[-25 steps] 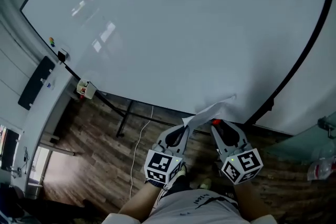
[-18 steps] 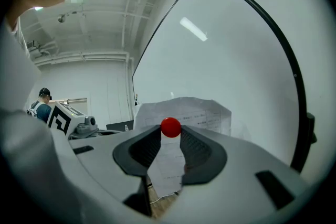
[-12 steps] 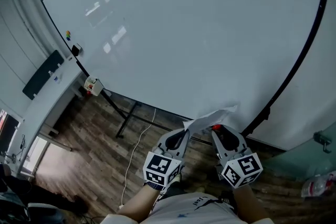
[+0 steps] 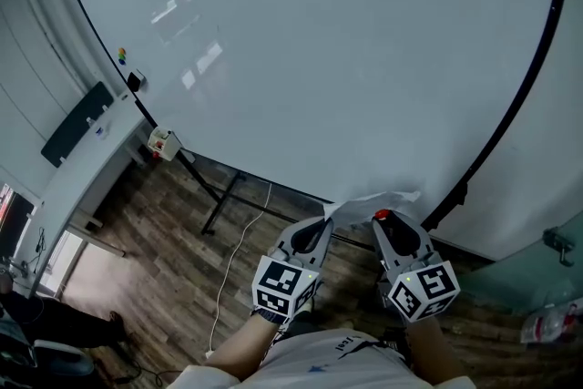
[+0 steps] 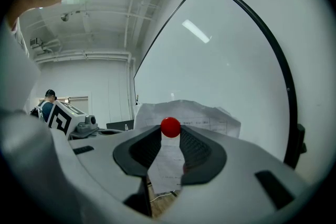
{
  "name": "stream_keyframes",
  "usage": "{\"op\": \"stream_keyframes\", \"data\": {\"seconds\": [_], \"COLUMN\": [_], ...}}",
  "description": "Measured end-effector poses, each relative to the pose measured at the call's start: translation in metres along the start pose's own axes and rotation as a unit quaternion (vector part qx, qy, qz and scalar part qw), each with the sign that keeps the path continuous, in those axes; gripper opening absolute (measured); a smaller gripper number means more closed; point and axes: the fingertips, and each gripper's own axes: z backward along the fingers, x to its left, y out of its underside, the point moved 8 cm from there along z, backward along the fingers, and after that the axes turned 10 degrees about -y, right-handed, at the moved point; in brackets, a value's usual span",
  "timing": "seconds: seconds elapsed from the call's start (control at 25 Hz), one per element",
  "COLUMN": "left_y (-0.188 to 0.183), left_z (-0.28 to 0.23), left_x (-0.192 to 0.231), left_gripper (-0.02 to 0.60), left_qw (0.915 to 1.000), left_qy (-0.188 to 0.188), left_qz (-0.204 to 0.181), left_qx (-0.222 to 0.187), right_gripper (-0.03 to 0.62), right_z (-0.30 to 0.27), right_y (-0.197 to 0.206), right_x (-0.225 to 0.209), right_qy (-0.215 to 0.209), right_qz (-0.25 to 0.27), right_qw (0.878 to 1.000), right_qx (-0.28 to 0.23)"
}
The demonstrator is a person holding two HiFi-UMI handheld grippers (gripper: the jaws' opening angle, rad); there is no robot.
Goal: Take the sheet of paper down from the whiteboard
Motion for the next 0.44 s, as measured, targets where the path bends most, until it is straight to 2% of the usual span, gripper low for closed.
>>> {"op": "stream_keyframes", "data": {"seconds": [0.44], "left_y": [-0.0014], "left_z": [-0.0035], "left_x": [0.0026], "left_gripper": [0.012], "left_qw": [1.0000], "left_qy": [0.001], "left_qz": [-0.001], "left_qx": [0.000], "right_gripper": [0.120], "right_z": [-0.0044], "right_y": [0.0039], "right_x": [-0.0035], "right_qy": [0.004], "right_qz": [-0.003], "right_qw": [1.000], "right_qx": [0.000]}}
